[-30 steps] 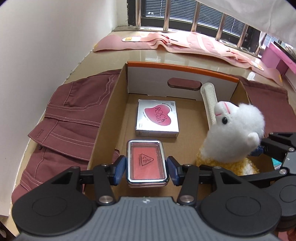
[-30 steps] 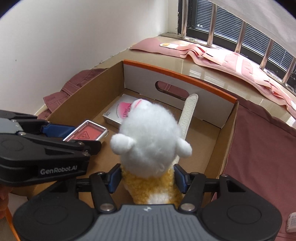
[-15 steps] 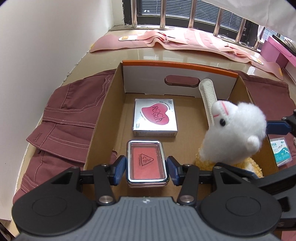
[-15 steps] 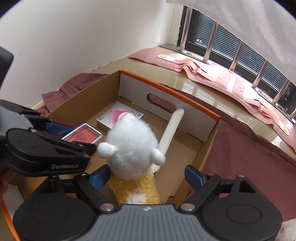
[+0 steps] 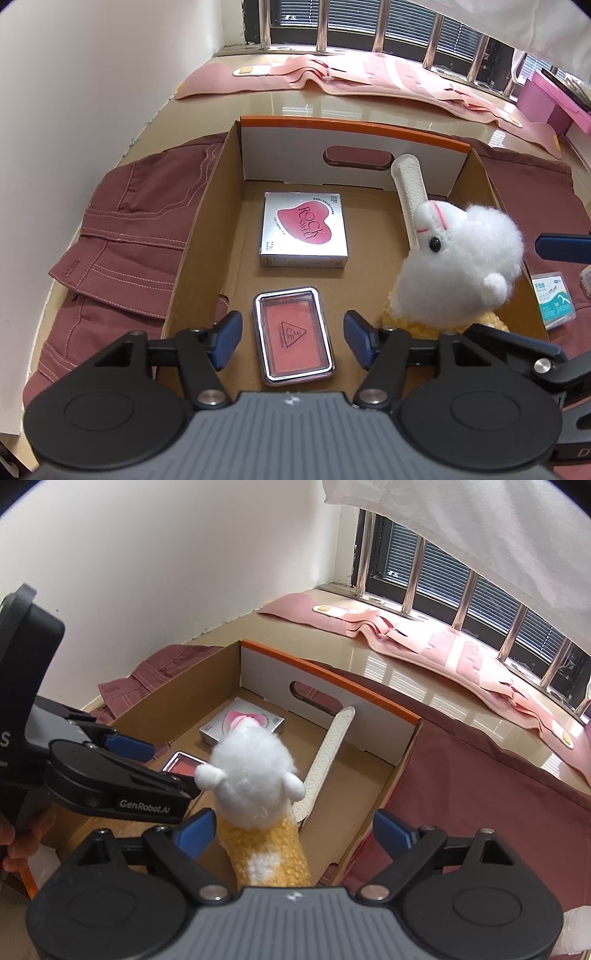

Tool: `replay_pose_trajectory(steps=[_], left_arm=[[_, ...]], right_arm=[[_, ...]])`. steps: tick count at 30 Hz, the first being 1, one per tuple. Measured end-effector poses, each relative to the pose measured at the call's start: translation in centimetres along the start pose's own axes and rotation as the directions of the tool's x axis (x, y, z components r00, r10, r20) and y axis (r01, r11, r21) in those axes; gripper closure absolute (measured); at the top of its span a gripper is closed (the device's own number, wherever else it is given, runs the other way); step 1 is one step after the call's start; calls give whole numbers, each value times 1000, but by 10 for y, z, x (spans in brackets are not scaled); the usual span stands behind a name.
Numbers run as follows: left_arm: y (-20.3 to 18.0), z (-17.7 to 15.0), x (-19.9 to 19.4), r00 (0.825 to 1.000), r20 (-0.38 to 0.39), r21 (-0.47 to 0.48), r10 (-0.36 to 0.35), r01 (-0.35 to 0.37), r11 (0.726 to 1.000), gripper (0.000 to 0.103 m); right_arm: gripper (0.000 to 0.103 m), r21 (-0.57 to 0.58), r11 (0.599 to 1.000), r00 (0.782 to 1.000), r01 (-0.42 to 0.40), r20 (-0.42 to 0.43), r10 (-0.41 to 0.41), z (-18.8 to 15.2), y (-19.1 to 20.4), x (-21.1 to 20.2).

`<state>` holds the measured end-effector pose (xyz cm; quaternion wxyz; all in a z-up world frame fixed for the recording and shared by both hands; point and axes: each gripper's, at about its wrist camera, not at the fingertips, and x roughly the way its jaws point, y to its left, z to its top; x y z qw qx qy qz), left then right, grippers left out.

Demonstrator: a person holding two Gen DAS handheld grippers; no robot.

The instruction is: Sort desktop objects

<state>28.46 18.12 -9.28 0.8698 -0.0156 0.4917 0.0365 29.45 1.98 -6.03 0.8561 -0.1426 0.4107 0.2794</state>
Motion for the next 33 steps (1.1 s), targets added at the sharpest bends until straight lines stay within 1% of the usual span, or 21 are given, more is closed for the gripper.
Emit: replay_pose_trajectory(steps=[2, 3, 4, 5, 7, 8, 9, 11, 14, 18, 21, 24, 33], left_arm=[[1, 0, -6, 1000, 20, -9, 1, -1, 1000, 38], [2, 0, -10, 1000, 30, -13, 2, -2, 1000, 33], [2, 0, -13, 999, 41, -18, 3, -2, 1000, 27], [3, 0, -16, 999, 51, -22, 4, -3, 1000, 23], [4, -1, -24, 997, 78, -32, 3, 0, 999, 6], [5, -2, -27, 996, 91, -42, -2, 6, 999, 2], [6, -2, -31, 995, 104, -51, -7, 12, 999, 0], [7, -3, -38, 993, 116, -71, -21, 30, 997, 0], [6, -5, -47, 991, 132, -85, -2, 14, 996, 0], [6, -9, -59, 986, 168, -91, 19, -3, 996, 0], [6, -13, -69, 983, 182, -102, 23, -4, 995, 0], [3, -18, -80, 979, 203, -95, 30, -10, 995, 0], [-18, -43, -114, 967, 255, -64, 8, 8, 998, 0]], right_arm=[[11, 4, 1000, 1000, -3, 6, 3, -1, 0, -2], [11, 5, 1000, 1000, -3, 10, 3, -1, 0, -4], [11, 7, 1000, 1000, -4, 12, 4, -1, 0, -5], [11, 8, 1000, 1000, -5, 14, 5, -1, 1, -6], [11, 12, 1000, 1000, -6, 18, 6, -2, 1, -8], [11, 14, 1000, 1000, -7, 20, 7, -2, 2, -9], [11, 17, 1000, 1000, -9, 21, 9, -2, 2, -10], [11, 21, 1000, 1000, -15, 21, 15, -4, 3, -12], [10, 24, 999, 1000, -20, 24, 20, -7, 6, -16], [4, 30, 999, 999, -22, 37, 21, -11, 7, -24], [4, 40, 999, 999, -22, 44, 20, -16, 8, -32], [0, 56, 998, 998, -33, 53, 30, -22, 8, -42], [0, 106, 993, 996, -52, 73, 45, -45, 5, -71]])
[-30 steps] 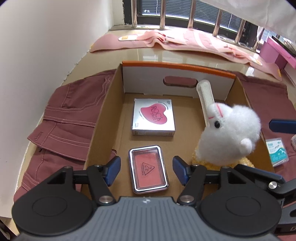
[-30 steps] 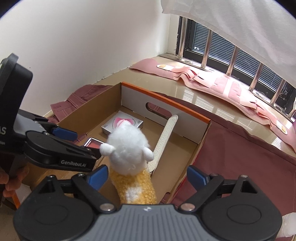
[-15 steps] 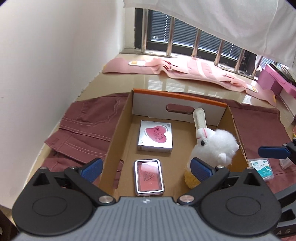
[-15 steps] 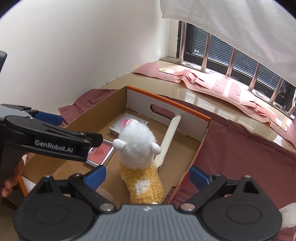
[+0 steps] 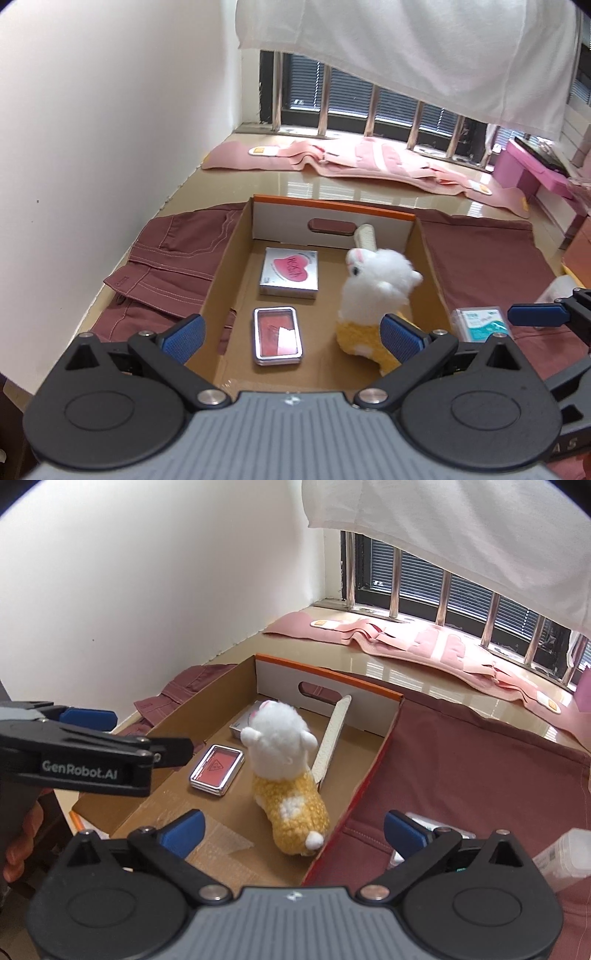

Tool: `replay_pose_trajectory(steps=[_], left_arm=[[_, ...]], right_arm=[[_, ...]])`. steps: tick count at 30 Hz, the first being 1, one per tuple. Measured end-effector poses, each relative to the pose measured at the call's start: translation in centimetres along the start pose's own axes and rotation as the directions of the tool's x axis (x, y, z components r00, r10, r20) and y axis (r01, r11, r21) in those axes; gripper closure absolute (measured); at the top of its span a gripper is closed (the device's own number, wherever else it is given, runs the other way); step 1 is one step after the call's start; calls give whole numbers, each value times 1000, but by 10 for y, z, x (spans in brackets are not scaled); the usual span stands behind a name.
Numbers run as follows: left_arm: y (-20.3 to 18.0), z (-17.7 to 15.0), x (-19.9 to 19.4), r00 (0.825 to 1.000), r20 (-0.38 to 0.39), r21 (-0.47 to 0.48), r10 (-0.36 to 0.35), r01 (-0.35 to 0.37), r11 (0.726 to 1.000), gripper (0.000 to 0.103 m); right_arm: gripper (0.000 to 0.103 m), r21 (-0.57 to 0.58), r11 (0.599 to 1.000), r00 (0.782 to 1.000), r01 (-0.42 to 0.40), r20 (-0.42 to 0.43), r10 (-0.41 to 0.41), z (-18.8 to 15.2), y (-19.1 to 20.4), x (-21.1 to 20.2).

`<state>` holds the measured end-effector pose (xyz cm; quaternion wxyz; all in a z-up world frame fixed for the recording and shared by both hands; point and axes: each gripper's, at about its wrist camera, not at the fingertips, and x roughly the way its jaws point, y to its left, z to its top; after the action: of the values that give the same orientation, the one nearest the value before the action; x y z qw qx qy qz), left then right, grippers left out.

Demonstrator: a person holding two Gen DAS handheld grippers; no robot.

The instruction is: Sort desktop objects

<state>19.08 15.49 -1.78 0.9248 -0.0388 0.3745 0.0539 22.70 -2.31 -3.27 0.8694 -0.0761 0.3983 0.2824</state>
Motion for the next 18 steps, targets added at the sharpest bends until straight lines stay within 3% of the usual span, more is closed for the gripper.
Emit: replay_pose_trajectory(steps=[8, 18], left_arm=[[-24, -18, -36, 997, 51, 2, -50, 50, 999, 0], [-69, -43, -75, 985, 82, 52, -154, 150, 987, 0]], right_arm=[[0, 53, 999, 999, 12, 43, -14, -25, -10, -40], [0, 125, 988, 989, 89, 106, -103, -72, -38, -103]])
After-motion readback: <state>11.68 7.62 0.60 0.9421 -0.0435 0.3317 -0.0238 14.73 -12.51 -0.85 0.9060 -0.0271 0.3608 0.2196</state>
